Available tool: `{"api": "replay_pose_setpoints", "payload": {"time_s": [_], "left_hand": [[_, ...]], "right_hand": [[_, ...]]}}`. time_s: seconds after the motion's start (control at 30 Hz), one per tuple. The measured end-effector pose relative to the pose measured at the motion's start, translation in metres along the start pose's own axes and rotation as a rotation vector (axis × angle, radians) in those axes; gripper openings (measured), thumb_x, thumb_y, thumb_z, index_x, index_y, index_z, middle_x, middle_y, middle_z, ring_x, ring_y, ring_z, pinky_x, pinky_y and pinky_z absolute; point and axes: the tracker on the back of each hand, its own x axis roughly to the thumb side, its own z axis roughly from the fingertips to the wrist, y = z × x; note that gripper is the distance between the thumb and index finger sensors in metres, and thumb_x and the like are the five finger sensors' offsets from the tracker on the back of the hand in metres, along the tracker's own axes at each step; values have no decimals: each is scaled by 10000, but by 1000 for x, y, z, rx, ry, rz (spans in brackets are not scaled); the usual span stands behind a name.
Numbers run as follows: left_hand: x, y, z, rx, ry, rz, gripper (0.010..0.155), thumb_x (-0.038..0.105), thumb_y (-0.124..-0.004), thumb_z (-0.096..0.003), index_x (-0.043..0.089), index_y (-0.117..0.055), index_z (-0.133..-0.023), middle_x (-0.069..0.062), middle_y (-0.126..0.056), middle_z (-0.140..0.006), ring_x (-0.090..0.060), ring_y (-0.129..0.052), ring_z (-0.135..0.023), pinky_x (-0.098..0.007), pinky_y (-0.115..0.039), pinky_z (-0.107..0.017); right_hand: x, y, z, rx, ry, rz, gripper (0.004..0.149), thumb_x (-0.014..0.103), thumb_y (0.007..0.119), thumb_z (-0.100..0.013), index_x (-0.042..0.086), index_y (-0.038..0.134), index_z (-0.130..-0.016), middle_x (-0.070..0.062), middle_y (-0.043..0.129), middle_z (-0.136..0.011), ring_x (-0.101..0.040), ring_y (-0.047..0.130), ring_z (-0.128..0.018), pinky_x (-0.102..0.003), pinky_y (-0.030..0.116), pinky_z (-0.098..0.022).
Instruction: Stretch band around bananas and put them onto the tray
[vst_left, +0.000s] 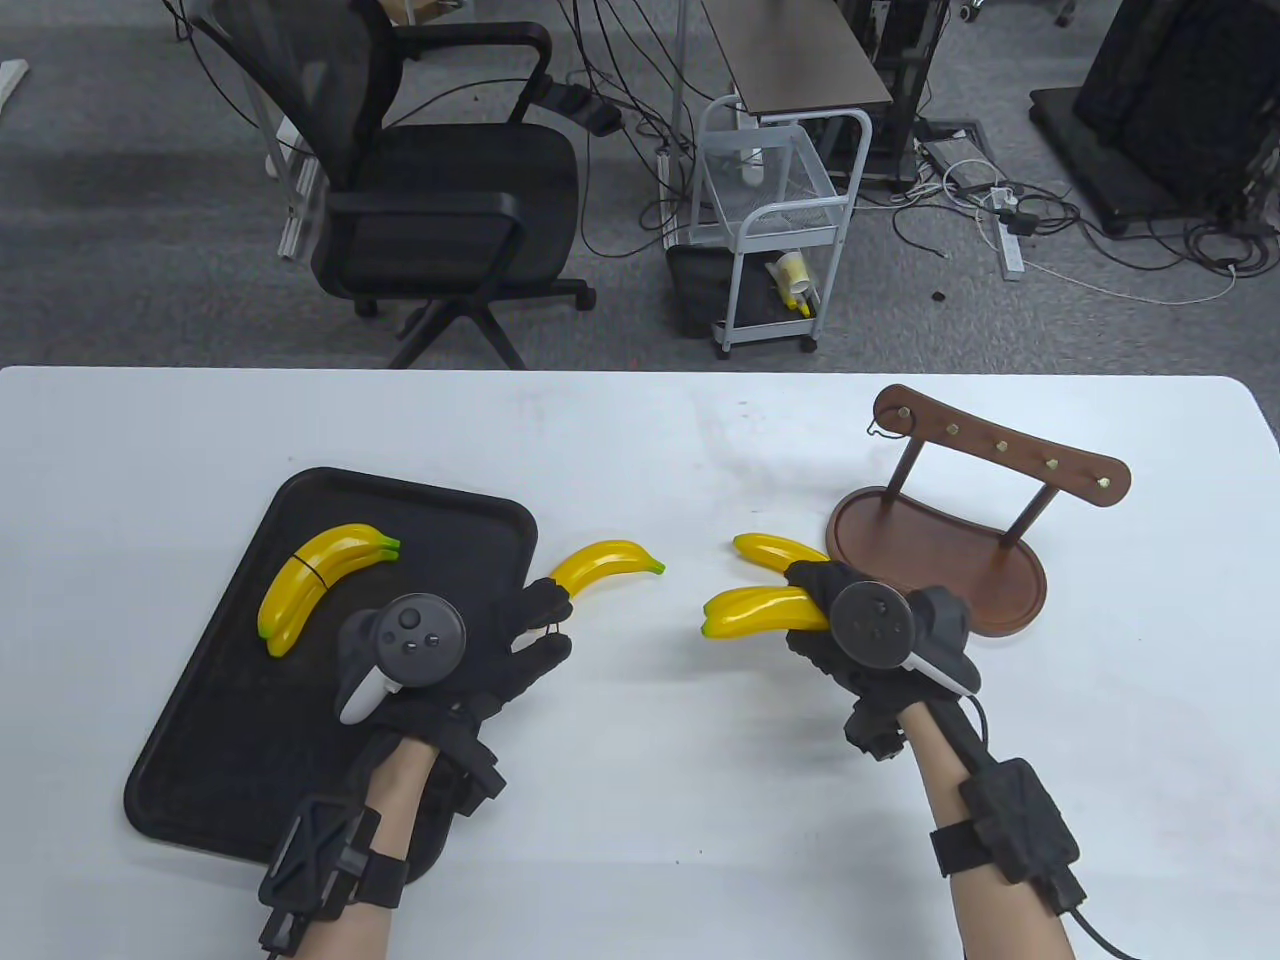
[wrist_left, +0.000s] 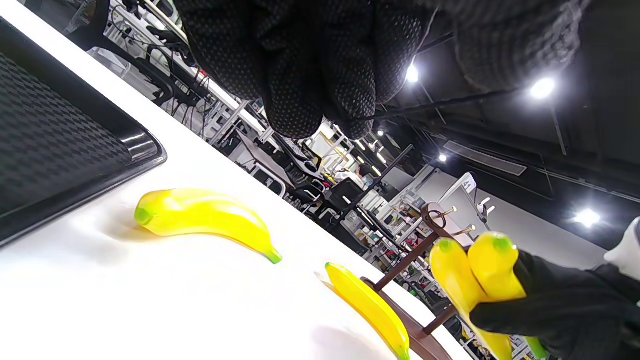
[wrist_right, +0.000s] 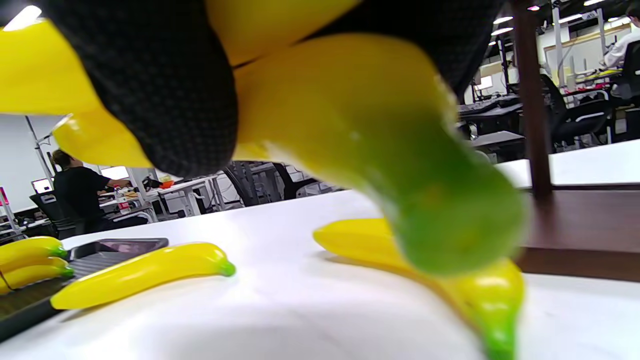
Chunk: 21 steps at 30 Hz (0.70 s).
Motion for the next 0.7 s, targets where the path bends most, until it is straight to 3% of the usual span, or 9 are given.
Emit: {"api": "replay_pose_setpoints", "payload": {"time_s": [0.37,0.7], "left_hand": [[3,-10,-4,-41,-4,44,710,614,-652,-518,185,-610,-1082,-36,-817,-1067,-312,-848,-986,-530,-633,-792],[8,-24,-9,-113,-7,71,793,642,-638,-510,116,-590,-1102,-85,-825,-1062,-355,-864,-966,-563,-643,-771]], "right_hand": [[49,5,-16,-45,-68,-26,680,367,961,-416,145,670,-989,-124,815,-978,-353,925,-757,-469,839,-509],[78,18,-16,-32,-129,0,680,365,962,-417,141,668,-987,-128,814,-977,-360,927,-753,-482,845,-503]]}}
